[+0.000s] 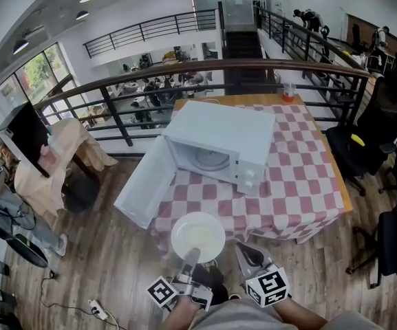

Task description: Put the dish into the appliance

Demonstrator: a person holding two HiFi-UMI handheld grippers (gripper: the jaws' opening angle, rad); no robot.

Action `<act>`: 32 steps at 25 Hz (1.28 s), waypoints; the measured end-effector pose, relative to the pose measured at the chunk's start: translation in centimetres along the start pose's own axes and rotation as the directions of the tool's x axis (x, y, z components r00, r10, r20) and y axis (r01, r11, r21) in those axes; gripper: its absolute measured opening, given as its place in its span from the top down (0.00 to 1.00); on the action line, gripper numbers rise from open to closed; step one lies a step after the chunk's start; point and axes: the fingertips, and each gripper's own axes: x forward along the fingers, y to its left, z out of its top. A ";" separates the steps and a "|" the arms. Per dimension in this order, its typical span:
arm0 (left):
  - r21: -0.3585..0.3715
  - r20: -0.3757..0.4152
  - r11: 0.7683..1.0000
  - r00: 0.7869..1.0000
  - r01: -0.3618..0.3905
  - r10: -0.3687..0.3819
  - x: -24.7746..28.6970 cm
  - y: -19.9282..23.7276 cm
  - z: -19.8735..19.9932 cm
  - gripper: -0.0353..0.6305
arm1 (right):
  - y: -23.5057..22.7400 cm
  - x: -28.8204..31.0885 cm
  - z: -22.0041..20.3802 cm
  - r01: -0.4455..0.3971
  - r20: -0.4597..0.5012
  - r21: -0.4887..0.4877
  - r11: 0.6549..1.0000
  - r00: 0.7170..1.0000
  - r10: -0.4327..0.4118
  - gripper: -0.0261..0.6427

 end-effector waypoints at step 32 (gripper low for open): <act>-0.013 -0.056 0.999 0.998 -0.036 0.036 17.7 4.4 11.9 0.91 | -7.3 17.4 2.8 0.038 -0.066 0.001 0.999 0.997 -0.038 0.96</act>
